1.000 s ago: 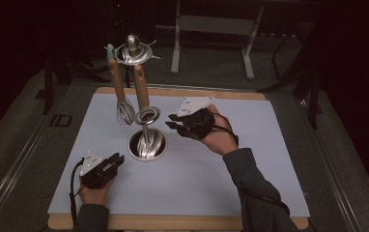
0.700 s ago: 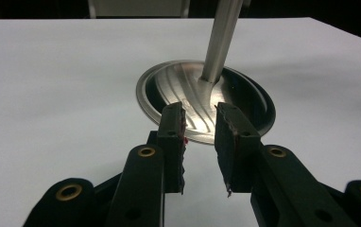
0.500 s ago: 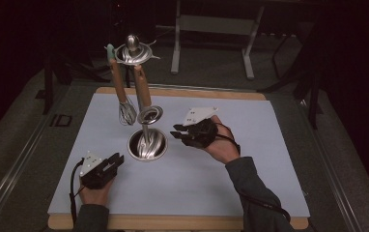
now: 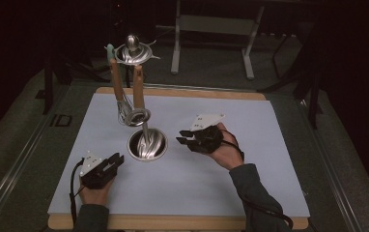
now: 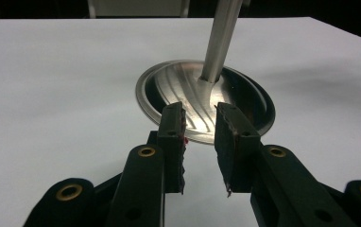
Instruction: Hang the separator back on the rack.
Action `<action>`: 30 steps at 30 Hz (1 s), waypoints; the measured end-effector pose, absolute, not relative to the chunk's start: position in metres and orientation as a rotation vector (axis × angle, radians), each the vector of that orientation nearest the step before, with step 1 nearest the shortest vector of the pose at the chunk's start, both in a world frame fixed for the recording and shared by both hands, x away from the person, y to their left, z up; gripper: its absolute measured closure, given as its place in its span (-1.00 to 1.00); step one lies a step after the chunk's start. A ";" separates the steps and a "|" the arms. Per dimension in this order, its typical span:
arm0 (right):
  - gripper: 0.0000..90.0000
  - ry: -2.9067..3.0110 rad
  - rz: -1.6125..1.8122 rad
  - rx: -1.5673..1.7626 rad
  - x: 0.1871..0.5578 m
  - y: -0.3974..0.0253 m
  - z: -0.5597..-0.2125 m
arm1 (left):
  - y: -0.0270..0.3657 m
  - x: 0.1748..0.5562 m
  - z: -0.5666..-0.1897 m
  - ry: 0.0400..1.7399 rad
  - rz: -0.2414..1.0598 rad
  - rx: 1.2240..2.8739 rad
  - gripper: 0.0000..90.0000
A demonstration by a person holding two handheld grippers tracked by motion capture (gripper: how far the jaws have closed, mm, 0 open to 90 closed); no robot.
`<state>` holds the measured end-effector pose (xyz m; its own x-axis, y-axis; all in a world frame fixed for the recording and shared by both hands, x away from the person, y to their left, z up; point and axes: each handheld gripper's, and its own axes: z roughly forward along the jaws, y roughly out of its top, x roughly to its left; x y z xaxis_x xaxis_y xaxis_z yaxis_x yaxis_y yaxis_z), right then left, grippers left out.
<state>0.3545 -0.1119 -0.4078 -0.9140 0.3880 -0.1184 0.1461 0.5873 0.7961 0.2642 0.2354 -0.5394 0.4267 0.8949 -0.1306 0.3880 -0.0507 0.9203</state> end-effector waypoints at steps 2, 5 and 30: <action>0.57 2.546 1.243 0.459 0.354 -0.114 -0.414 | 0.235 0.264 -0.539 1.141 0.611 1.642 0.63; 0.56 2.551 1.247 0.466 0.353 -0.116 -0.418 | 0.235 0.264 -0.539 1.140 0.610 1.644 0.63; 0.37 2.530 1.287 0.692 0.354 -0.135 -0.479 | 0.235 0.264 -0.539 1.144 0.610 1.644 0.63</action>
